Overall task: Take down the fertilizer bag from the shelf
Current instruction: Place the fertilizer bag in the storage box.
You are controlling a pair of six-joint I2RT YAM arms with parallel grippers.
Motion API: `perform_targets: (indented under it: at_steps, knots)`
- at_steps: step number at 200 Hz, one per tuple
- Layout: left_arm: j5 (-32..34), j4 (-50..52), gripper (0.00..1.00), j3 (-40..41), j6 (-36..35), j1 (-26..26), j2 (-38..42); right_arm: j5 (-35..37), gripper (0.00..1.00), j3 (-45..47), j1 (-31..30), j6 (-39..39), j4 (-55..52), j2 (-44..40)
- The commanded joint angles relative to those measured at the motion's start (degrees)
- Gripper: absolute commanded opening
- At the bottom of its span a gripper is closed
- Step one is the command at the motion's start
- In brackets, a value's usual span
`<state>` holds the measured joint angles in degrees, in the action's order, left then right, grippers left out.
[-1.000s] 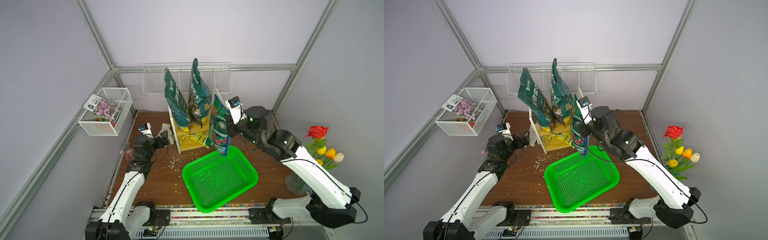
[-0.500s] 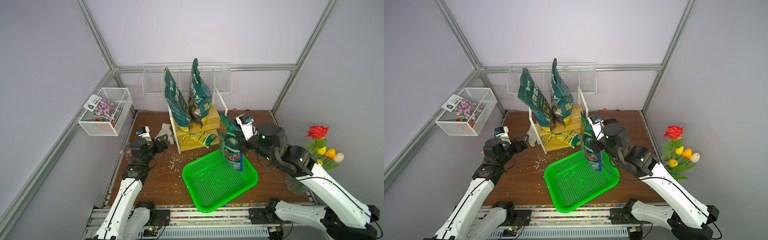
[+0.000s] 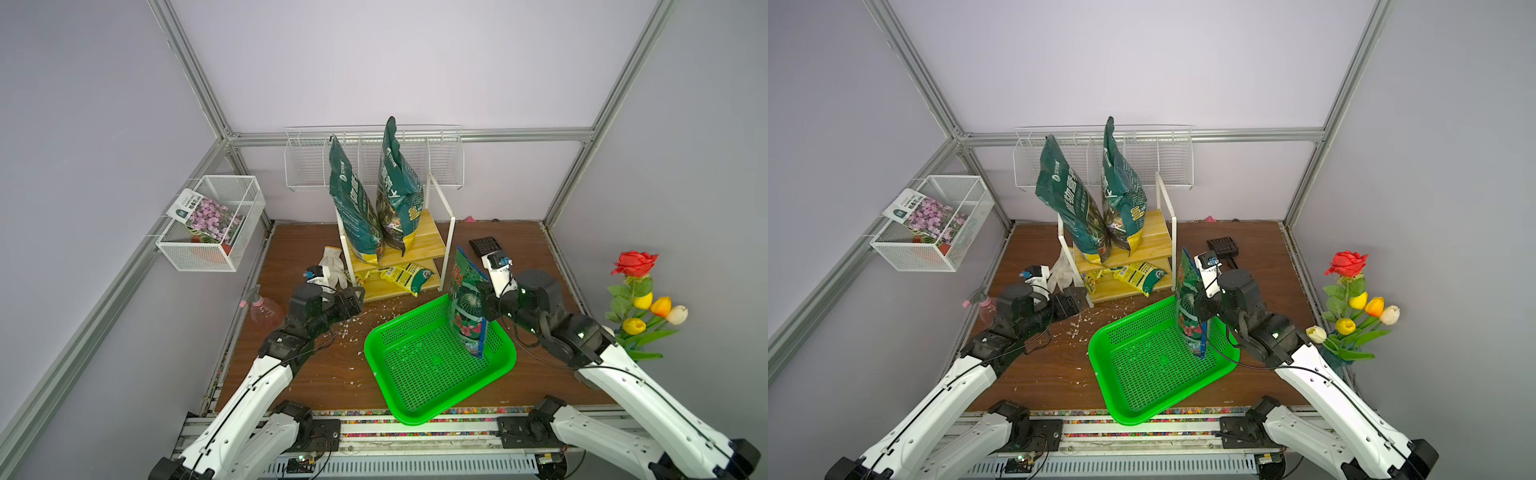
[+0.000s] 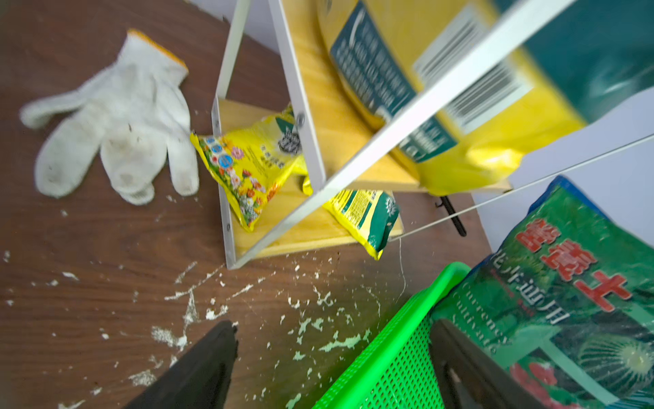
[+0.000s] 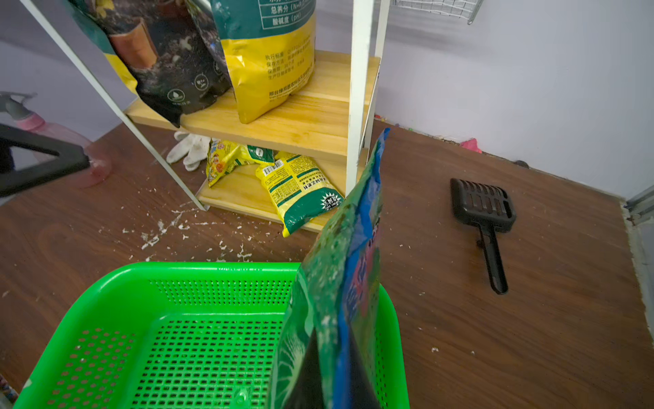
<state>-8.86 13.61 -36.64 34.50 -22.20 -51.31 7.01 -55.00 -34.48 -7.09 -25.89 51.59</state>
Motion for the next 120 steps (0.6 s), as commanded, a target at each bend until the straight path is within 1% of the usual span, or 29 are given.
perform_targets:
  at_steps: [1, 26, 63, 88, 120]
  knots:
    - [0.24, -1.13, 0.89, 0.52, 2.14, -0.64, -1.18, -5.87, 0.00, 1.14, 1.99, -2.05, 17.02, -2.78]
    - [0.17, -2.44, 0.89, 1.05, 2.74, -0.66, -1.08, -7.14, 0.00, 3.91, 2.61, -1.24, 17.84, -3.25]
    - [0.24, -2.35, 0.89, 1.48, 2.61, -0.74, -0.45, -2.79, 0.00, 11.69, 3.35, -0.25, 20.91, -5.97]
    - [-0.03, -2.43, 0.89, 1.57, 2.57, -0.72, -0.57, -1.91, 0.00, 16.58, 5.09, -0.88, 23.87, -7.76]
    - [-0.36, -3.04, 0.89, 1.57, 2.92, -0.74, -0.93, -1.20, 0.00, 19.93, 7.17, -2.61, 25.04, -8.08]
